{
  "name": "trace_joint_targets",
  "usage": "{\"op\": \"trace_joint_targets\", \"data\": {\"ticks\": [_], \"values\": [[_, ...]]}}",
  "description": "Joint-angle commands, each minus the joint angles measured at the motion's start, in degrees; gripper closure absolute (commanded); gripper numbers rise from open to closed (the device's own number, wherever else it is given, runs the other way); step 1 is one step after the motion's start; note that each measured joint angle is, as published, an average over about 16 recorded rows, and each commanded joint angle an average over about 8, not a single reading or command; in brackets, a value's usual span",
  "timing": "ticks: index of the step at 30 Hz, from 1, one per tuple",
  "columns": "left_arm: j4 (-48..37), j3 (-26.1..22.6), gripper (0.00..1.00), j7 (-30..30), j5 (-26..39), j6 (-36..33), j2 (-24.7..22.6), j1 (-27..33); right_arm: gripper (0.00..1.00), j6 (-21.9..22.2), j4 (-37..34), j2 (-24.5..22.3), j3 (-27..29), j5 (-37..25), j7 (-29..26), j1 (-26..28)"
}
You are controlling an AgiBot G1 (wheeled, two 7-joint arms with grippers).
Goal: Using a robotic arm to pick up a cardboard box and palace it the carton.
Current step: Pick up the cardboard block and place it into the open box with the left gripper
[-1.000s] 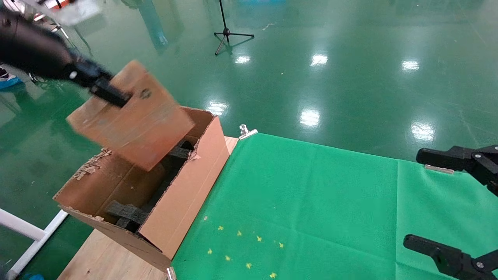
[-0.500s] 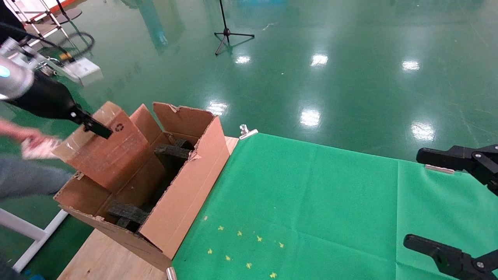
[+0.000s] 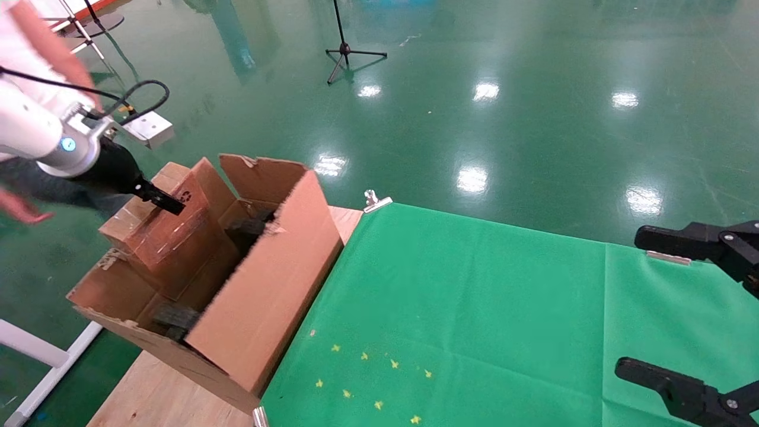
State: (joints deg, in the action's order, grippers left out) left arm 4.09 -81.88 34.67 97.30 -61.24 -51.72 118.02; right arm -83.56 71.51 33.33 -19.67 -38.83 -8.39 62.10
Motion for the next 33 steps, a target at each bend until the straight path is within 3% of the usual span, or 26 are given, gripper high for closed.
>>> {"op": "trace_joint_targets", "data": {"ticks": [1,26,27,28,33], "values": [[-0.7,0.3,1.0,-0.1,-0.4,1.9,-0.3,-1.3,0.0,0.0,0.0,0.0,0.0,0.0,0.0,0.0],[-4.6,5.0,1.0,2.1,-7.4,10.7,-1.3,-17.0,0.0,0.0,0.0,0.0,0.0,0.0,0.0,0.0],[-4.6,5.2,0.96,2.2,-7.6,11.0,-1.3,-17.5,0.0,0.0,0.0,0.0,0.0,0.0,0.0,0.0],[-4.7,5.3,0.85,2.4,-7.8,11.2,-1.3,-17.8,0.0,0.0,0.0,0.0,0.0,0.0,0.0,0.0],[-4.7,6.1,0.23,3.0,-8.9,12.4,-1.2,-19.1,0.0,0.0,0.0,0.0,0.0,0.0,0.0,0.0]]}}
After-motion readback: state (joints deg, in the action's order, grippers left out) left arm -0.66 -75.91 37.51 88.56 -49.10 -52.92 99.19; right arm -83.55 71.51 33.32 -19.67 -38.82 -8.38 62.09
